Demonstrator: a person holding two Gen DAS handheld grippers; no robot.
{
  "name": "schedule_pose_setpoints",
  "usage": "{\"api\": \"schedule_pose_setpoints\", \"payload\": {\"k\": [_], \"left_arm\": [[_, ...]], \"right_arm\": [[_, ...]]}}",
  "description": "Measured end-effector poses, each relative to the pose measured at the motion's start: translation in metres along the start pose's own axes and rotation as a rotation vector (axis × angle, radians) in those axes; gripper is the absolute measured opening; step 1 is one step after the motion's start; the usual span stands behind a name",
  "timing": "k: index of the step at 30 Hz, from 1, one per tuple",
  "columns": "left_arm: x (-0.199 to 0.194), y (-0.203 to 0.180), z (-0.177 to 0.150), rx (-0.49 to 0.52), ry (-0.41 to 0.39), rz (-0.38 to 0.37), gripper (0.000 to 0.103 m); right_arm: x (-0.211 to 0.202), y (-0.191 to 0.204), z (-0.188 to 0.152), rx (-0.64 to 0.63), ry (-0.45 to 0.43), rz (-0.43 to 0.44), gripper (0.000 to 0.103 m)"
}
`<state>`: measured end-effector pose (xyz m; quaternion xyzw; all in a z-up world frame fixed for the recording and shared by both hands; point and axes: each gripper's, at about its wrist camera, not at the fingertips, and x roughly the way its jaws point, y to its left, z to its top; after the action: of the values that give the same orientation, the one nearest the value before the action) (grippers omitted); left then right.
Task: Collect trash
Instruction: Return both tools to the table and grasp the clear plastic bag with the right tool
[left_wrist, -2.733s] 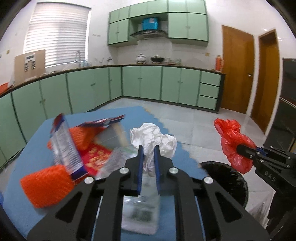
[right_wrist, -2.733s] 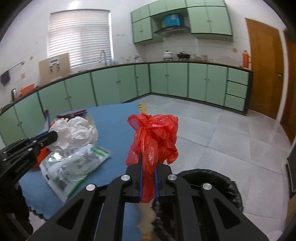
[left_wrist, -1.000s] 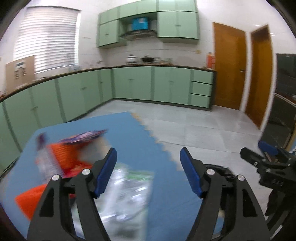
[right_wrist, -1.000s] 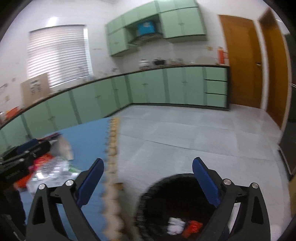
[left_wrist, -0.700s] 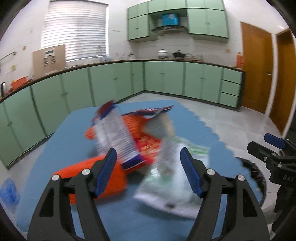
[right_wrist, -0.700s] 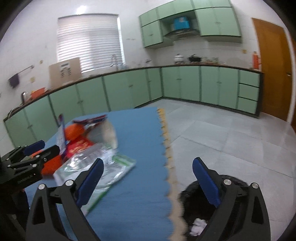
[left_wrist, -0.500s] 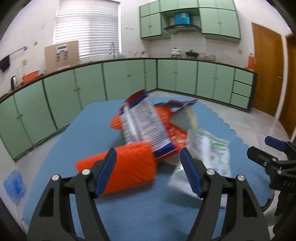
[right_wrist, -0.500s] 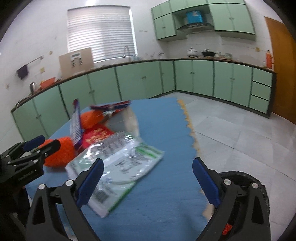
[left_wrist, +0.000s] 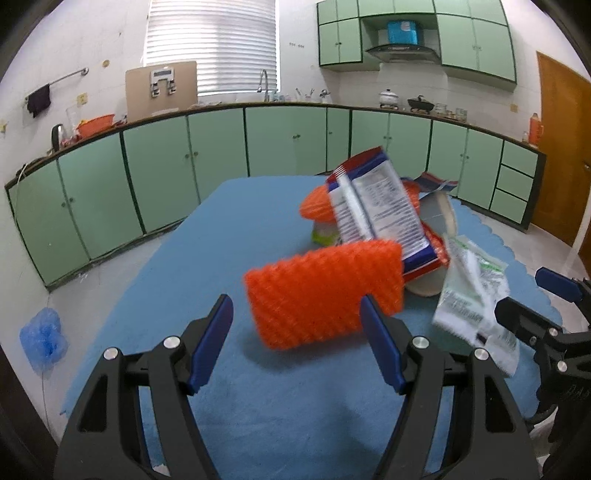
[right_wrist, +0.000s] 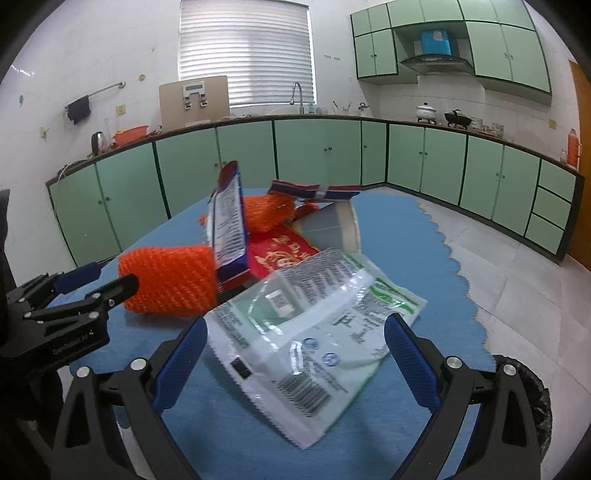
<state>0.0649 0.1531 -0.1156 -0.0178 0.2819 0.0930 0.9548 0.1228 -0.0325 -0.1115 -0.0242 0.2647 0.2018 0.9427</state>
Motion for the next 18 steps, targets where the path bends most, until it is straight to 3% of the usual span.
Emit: {"api": "schedule_pose_setpoints", "payload": {"k": [7, 18], "left_arm": [[0.002, 0.010, -0.011, -0.029, 0.019, -0.004, 0.069], [0.006, 0.014, -0.013, -0.042, 0.018, -0.016, 0.069]], "right_arm": [[0.007, 0.020, -0.007, -0.049, 0.013, -0.015, 0.095], [0.030, 0.035, -0.019, -0.144, 0.033, -0.106, 0.095]]}}
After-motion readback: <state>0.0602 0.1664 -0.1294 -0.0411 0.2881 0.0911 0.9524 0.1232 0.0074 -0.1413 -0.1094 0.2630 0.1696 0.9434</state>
